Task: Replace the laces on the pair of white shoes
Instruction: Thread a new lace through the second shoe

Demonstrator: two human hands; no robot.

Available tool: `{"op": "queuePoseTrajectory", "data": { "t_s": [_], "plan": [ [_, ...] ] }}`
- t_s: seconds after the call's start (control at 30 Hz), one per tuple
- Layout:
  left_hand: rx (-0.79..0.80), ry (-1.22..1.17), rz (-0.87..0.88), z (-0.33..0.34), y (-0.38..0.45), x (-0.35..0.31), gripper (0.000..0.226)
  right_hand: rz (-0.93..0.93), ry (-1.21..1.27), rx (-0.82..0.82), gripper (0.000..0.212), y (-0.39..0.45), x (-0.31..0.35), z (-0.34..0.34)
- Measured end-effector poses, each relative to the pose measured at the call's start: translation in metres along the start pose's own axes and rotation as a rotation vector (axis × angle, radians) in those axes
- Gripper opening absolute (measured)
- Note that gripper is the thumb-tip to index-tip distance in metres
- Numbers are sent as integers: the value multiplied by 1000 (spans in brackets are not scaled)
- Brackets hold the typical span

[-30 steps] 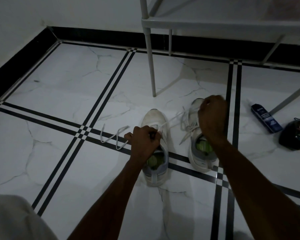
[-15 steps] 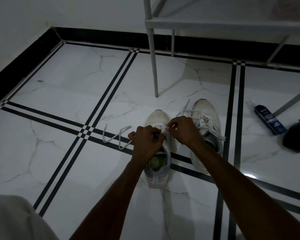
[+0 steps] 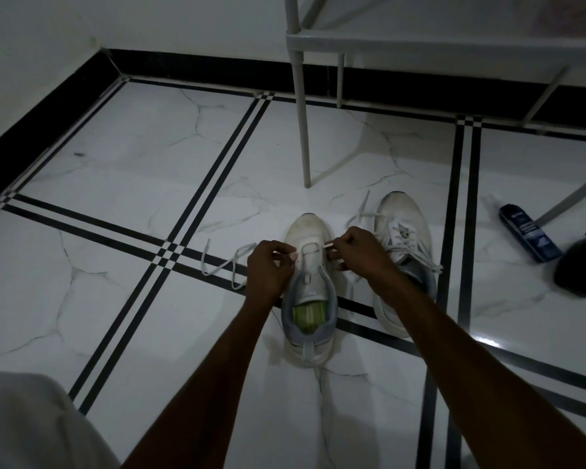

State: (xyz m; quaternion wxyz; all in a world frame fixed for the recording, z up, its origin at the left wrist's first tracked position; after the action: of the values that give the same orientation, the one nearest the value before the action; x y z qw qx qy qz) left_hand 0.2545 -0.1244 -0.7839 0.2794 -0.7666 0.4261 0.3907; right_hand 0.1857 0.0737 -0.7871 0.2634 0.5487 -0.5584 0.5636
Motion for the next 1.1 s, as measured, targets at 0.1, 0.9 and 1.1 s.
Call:
{"op": "queuePoseTrajectory", "data": {
  "t_s": [0.1,0.9,1.1],
  "plan": [
    [7,21,25,3,-1,1,8,42,98,-17,20,-3,4,2],
    [-111,126,-244,-1,-13,-1,44,-298,-556,-400,33,-23,32,-13],
    [-75,-114,-405,7,-7,5,46,54,-156,-153,50,-1,-18,14]
  ]
}}
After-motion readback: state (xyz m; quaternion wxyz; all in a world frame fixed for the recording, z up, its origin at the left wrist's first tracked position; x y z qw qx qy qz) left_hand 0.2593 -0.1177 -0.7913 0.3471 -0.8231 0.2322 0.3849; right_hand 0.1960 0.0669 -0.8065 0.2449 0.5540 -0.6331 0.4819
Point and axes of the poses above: each hand's wrist, its own y-axis towards the middle knuckle, its own z-axis out of the palm, x = y × z, the point moved 7 cm from there along y, towards the middle knuckle, and after that the axes turned 6 degrees about -z, right-handed, at the moved point
